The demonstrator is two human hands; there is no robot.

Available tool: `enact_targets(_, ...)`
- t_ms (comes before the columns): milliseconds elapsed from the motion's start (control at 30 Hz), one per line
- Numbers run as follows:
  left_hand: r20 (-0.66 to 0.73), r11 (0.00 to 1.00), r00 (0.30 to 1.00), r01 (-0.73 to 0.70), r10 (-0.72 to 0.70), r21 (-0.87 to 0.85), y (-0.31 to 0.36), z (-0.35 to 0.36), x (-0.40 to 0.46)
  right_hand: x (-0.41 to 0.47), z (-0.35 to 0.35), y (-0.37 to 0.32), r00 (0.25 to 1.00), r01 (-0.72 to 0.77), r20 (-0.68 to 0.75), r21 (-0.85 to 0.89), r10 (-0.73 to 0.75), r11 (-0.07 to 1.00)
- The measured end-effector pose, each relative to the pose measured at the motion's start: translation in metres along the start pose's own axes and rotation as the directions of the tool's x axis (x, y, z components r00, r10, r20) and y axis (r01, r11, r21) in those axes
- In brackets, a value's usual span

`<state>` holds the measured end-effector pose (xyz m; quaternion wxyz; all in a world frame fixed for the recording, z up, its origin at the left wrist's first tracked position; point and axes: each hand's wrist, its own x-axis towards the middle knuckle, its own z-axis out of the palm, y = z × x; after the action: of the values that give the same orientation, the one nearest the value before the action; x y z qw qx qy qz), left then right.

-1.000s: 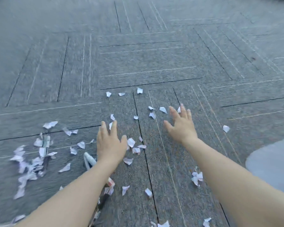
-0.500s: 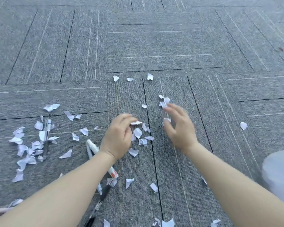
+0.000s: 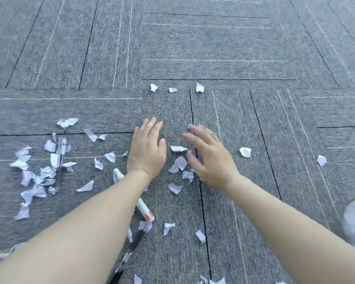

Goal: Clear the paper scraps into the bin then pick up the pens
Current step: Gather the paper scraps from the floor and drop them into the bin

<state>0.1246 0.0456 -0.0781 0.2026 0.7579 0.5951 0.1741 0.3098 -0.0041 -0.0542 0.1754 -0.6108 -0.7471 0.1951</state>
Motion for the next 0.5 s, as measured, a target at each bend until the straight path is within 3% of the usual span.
enact_targets(67, -0.022, 1.000, 1.000, -0.011, 0.011, -0.025, 0.000, 0.000, -0.004, 0.028, 0.006, -0.004, 0.988, -0.083, 0.123, -0.103, 0.096, 0.991)
enact_targets(133, -0.032, 0.998, 0.999, -0.012, 0.010, -0.061, -0.001, -0.001, -0.007, 0.027, 0.006, -0.010, 0.984, -0.030, 0.170, -0.107, 0.048, 0.994)
enact_targets(233, -0.039, 0.997, 0.999, -0.013, 0.010, -0.080, -0.001, -0.003, -0.008, 0.003, -0.009, -0.024, 0.985, 0.166, 0.052, -0.016, -0.165, 0.986)
enact_targets(267, -0.044, 0.997, 0.999, -0.017, 0.013, -0.077, -0.001, -0.003, -0.007, 0.012, -0.013, -0.022, 0.986, 0.168, -0.018, 0.018, -0.167, 0.986)
enact_targets(333, -0.061, 0.996, 0.998, -0.018, 0.013, -0.083, 0.000, -0.002, -0.004, 0.061, -0.019, -0.017, 0.989, 0.010, -0.149, 0.039, -0.004, 0.999)
enact_targets(367, -0.065, 0.995, 0.998, -0.013, 0.007, -0.097, 0.000, -0.002, -0.004, 0.091, -0.020, -0.012, 0.983, -0.113, -0.147, 0.016, 0.114, 0.994)
enact_targets(433, -0.065, 0.991, 0.998, -0.001, -0.008, -0.135, 0.000, -0.003, -0.006, 0.145, -0.022, 0.000, 0.962, -0.273, -0.049, -0.095, 0.269, 0.957)
enact_targets(500, -0.057, 0.988, 0.998, 0.005, -0.014, -0.157, 0.000, -0.004, -0.008, 0.176, -0.021, 0.016, 0.934, -0.334, 0.068, -0.175, 0.350, 0.926)
